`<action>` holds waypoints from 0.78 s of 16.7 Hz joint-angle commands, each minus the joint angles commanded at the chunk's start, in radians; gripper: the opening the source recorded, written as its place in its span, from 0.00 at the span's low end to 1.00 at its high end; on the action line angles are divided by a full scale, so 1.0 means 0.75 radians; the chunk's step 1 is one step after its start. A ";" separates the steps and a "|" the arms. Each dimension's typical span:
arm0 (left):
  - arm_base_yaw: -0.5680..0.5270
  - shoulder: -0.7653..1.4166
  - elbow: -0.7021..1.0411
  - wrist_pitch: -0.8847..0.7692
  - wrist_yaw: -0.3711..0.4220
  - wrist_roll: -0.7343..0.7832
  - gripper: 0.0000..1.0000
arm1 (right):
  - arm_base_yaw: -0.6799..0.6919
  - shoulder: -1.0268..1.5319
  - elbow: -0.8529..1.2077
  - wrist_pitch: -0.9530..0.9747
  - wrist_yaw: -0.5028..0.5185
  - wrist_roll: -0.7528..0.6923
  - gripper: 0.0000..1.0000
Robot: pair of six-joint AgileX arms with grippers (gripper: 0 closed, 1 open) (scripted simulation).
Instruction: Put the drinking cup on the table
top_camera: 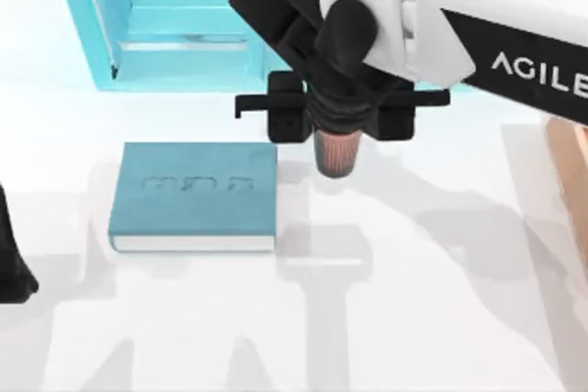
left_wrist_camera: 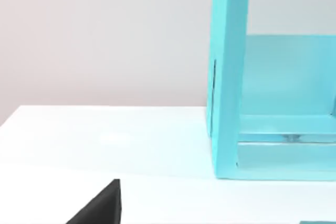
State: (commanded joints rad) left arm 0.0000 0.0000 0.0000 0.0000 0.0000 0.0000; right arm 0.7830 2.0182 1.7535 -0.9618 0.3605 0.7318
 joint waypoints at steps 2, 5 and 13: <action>0.000 0.000 0.000 0.000 0.000 0.000 1.00 | -0.002 -0.011 -0.016 0.008 0.000 -0.003 0.00; 0.000 0.000 0.000 0.000 0.000 0.000 1.00 | 0.005 -0.004 -0.015 0.005 0.000 0.000 0.00; 0.000 0.000 0.000 0.000 0.000 0.000 1.00 | -0.038 0.083 -0.150 0.270 -0.012 -0.038 0.00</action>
State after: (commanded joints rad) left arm 0.0000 0.0000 0.0000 0.0000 0.0000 0.0000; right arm 0.7541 2.0808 1.6412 -0.7590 0.3513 0.7036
